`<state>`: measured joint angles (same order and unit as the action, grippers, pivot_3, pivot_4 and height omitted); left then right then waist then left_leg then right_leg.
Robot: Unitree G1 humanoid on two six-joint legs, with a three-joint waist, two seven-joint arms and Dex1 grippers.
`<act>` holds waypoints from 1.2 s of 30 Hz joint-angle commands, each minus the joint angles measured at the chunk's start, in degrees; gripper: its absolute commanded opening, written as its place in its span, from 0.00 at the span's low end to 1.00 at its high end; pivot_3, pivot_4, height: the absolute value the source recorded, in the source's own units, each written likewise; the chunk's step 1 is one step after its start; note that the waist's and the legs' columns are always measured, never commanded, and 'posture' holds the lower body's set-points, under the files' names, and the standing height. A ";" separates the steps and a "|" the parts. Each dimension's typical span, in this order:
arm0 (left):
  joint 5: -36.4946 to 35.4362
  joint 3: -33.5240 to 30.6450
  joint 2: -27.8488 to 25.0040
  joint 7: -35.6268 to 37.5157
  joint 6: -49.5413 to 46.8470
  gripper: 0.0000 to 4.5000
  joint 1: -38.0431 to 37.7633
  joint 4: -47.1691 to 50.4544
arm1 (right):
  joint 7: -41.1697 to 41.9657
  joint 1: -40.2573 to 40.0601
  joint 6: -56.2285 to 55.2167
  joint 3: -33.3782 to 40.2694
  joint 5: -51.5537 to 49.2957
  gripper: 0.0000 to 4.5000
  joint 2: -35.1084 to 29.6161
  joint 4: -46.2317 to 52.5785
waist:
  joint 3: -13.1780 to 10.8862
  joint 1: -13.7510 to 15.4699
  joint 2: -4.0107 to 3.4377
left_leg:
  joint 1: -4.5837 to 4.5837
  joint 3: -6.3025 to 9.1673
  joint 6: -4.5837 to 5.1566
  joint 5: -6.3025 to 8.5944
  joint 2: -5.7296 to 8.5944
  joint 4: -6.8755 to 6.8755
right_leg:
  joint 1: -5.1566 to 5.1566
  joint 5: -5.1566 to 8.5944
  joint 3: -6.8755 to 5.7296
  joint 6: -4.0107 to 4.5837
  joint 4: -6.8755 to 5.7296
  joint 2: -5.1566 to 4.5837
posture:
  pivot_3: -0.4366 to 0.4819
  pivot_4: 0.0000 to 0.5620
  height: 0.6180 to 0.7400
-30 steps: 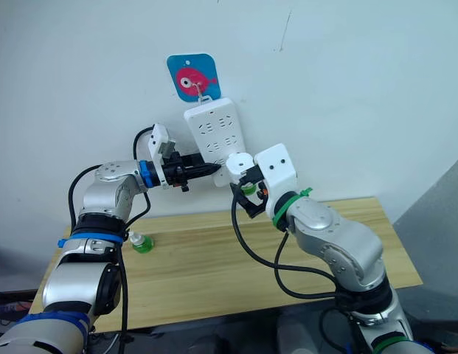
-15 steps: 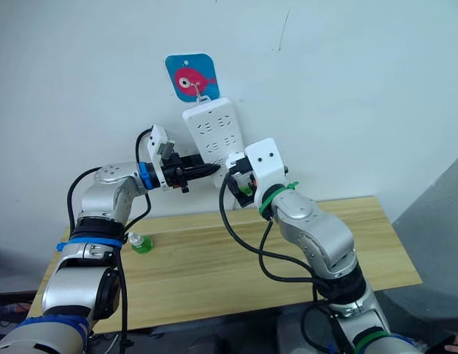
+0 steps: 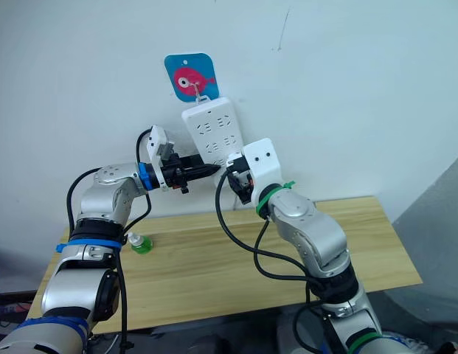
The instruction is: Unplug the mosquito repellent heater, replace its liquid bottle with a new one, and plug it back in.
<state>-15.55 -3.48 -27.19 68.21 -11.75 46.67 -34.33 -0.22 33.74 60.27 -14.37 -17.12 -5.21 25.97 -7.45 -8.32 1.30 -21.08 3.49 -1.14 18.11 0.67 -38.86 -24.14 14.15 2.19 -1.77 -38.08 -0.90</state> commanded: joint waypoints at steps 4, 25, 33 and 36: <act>3.41 1.46 -0.89 -3.73 5.68 0.29 0.02 -2.34 | 3.95 -4.31 13.26 5.28 -6.21 0.65 -2.18 17.04 | -0.08 -0.10 -0.12 | -0.09 0.06 0.02 0.06 0.10 0.03 | -0.03 0.02 -0.04 -0.02 0.07 -0.13 | 0.22 0.27 0.92; -1.79 -7.07 -8.15 -7.81 22.00 1.00 -26.28 21.49 | 6.55 -0.41 18.06 25.88 -9.90 0.65 1.68 21.11 | -0.20 -3.62 -0.34 | -0.09 -0.15 0.00 0.02 -0.02 0.13 | -0.25 -0.01 0.11 -0.08 -0.06 -0.13 | 0.23 0.25 0.92; -9.41 -2.63 -5.82 -11.94 12.13 1.00 -41.28 50.72 | 5.00 -2.97 19.11 38.56 -17.80 0.65 14.24 23.50 | -0.47 -1.08 -0.73 | -0.01 -0.12 0.00 0.02 -0.01 0.05 | -0.04 -0.01 0.08 -0.09 -0.03 -0.13 | 0.27 0.25 0.92; -8.61 1.28 -2.03 -15.88 8.52 1.00 -38.54 52.57 | 2.51 -2.06 19.69 42.86 -21.89 0.65 19.95 23.30 | -0.54 -0.25 -0.84 | 0.15 -0.18 0.01 0.01 0.11 -0.04 | 0.16 -0.06 0.17 -0.18 0.00 -0.15 | 0.27 0.24 0.92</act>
<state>-24.01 -3.32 -29.93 54.72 -1.81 6.64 16.15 3.59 30.09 80.51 25.55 -36.03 8.54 46.98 -7.99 -8.58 0.46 -20.90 3.29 -1.12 18.11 0.80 -38.95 -23.92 14.10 2.37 -1.96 -38.08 -1.04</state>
